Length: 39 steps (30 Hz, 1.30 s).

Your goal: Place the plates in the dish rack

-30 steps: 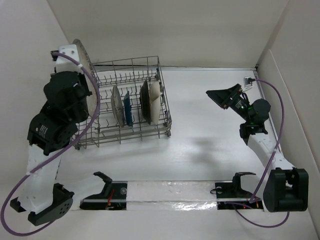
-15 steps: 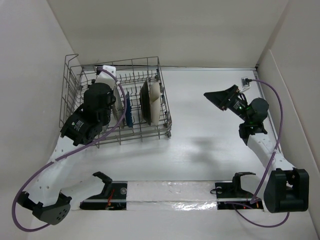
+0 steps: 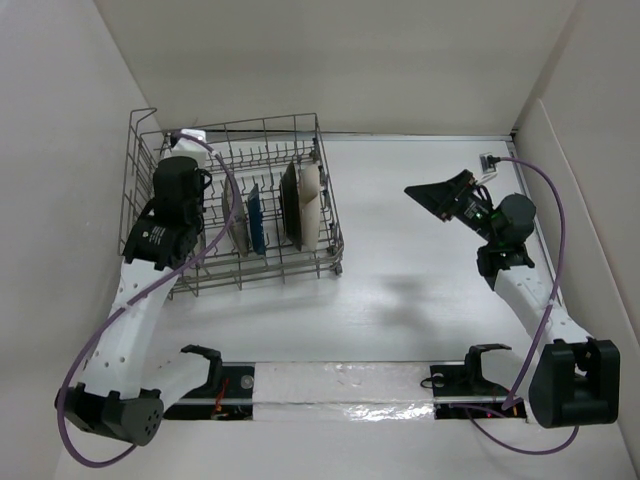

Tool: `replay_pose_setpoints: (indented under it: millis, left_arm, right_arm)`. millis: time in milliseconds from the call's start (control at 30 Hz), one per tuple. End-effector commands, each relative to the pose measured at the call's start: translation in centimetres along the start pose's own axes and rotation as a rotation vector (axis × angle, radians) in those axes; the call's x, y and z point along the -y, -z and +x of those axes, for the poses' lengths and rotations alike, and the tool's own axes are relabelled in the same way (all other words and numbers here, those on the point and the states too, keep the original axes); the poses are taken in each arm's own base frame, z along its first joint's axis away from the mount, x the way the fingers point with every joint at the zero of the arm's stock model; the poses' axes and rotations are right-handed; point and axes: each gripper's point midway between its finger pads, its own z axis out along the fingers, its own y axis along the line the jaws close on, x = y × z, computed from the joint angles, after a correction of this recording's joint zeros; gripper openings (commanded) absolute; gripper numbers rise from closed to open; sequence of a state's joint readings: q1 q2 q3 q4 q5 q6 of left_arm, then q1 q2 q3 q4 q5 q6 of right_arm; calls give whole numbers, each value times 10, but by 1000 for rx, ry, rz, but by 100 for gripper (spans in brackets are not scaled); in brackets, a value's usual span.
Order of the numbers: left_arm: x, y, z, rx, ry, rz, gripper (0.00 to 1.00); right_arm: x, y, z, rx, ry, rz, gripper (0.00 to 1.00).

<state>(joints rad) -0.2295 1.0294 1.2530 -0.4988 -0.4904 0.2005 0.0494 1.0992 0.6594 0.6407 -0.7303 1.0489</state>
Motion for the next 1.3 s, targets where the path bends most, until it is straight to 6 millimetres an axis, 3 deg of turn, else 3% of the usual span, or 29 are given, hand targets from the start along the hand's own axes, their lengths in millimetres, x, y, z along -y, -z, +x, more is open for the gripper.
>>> replay_pose_setpoints:
  millis: [0, 100, 400, 567, 733, 833, 867, 900, 967, 1167, 1200, 1267]
  left_arm:
    - [-22, 11, -73, 233, 95, -69, 0]
    - [-16, 10, -74, 223, 87, -34, 0]
    - [8, -1, -31, 170, 104, 29, 0]
    - [27, -20, -11, 109, 125, 53, 0]
    - [23, -27, -1, 94, 180, 4, 0]
    - [15, -24, -3, 101, 228, -37, 33]
    - [13, -21, -7, 113, 260, -41, 57]
    - [9, -18, -10, 122, 272, -54, 65]
    - [4, -11, -23, 152, 331, -55, 75]
    - [-18, 13, -57, 238, 457, -82, 93]
    - [-19, 17, -62, 252, 473, -70, 99]
    - [-27, 33, -80, 301, 535, -48, 99]
  right_arm:
    - [-21, -4, -11, 19, 71, -48, 99]
    - [-21, -4, -11, 18, 72, -50, 99]
    - [-22, -4, -12, 24, 77, -44, 99]
    - [-20, -4, -13, 29, 85, -34, 99]
    - [-16, -4, -15, 37, 91, -16, 99]
    - [-13, -5, -14, 36, 85, -8, 99]
    - [-12, -5, -15, 37, 86, -5, 99]
    - [-11, -6, -14, 37, 85, -1, 99]
    - [-8, -6, -15, 40, 84, 6, 99]
    - [4, -7, -18, 57, 101, 61, 97]
    - [6, -7, -19, 58, 107, 74, 95]
    - [10, -8, -21, 71, 114, 92, 84]
